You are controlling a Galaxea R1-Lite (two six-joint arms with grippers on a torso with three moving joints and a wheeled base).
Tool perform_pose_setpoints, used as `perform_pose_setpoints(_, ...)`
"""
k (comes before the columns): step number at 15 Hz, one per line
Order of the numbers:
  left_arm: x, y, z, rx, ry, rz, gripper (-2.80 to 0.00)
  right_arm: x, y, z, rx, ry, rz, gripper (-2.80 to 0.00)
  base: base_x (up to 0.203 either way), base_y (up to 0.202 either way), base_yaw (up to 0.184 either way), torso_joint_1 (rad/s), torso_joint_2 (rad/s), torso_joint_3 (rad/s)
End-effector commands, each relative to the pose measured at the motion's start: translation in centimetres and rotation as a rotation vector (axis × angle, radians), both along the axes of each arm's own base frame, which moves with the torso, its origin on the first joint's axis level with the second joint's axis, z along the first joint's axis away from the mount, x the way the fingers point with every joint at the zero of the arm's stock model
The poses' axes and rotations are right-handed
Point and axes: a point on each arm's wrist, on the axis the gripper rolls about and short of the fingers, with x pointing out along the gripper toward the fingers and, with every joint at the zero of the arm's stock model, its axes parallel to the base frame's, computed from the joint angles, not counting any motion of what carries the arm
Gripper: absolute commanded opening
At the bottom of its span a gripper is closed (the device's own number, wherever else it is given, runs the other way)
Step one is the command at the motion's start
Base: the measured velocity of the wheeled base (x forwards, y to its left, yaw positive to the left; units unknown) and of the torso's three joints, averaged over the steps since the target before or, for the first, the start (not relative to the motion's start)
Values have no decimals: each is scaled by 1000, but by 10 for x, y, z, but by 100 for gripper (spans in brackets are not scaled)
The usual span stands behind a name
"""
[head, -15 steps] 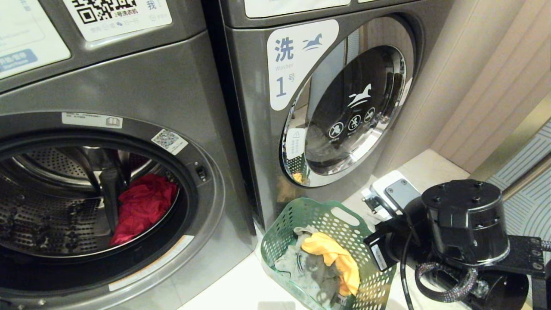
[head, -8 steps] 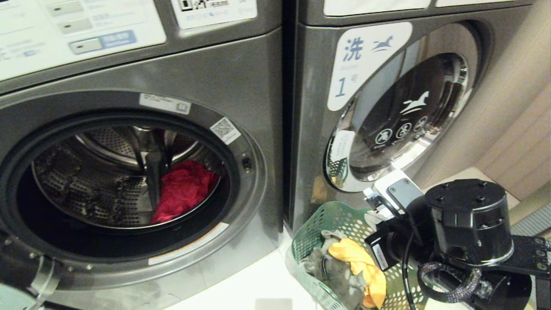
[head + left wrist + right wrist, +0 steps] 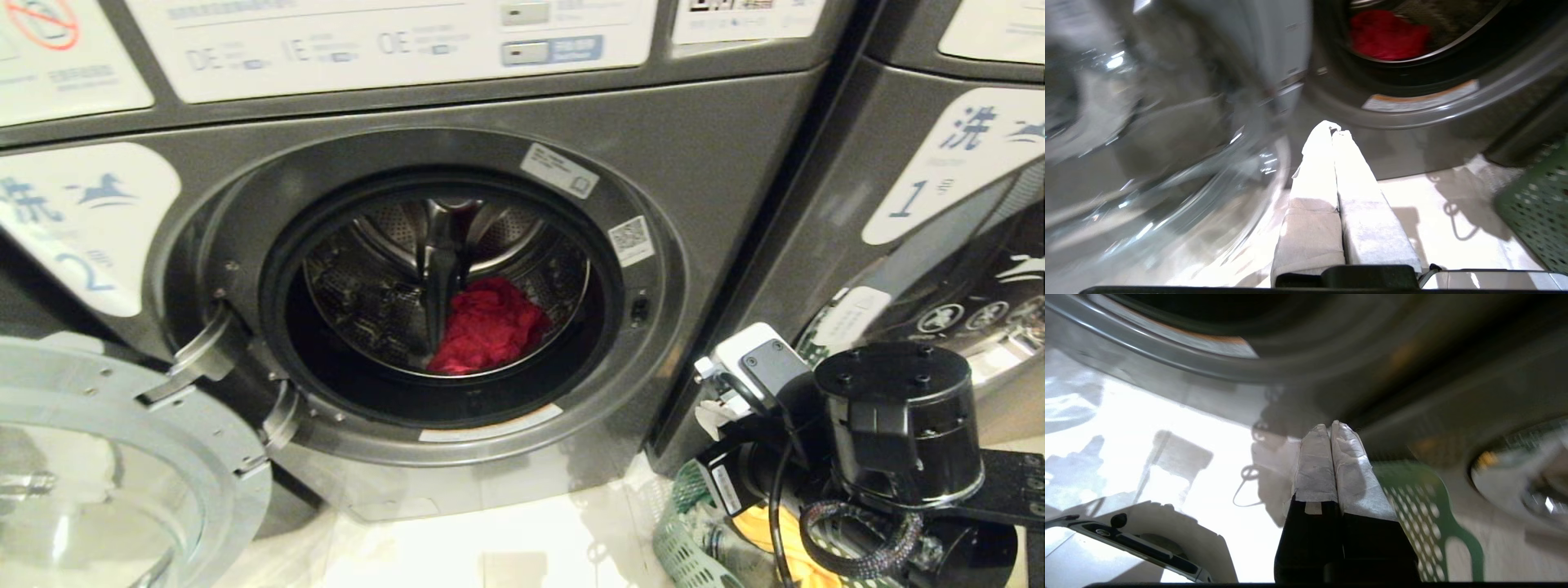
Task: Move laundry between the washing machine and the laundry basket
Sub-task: Pick a cloth and place it into the basket
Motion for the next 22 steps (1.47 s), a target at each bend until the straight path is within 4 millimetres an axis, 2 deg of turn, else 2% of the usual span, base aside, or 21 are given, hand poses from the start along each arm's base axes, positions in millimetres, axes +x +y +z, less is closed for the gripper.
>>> perform_pose_setpoints(1,0,0,0,0,1,0,-280,-1,-1,1,2,-4,-3,-280,2,-14,182,3,1,2)
perform_pose_setpoints(8,0,0,0,-2,1,0,-280,-5,-5,-4,-9,7,-5,-280,0,-8,177,2,3,3)
perform_pose_setpoints(14,0,0,0,-2,1,0,-280,-12,-14,-25,-56,67,-14,-280,0,-4,111,0,1,2)
perform_pose_setpoints(22,0,0,0,-2,1,0,-280,29,10,-60,-15,7,-84,-280,0,0,0,0,0,0)
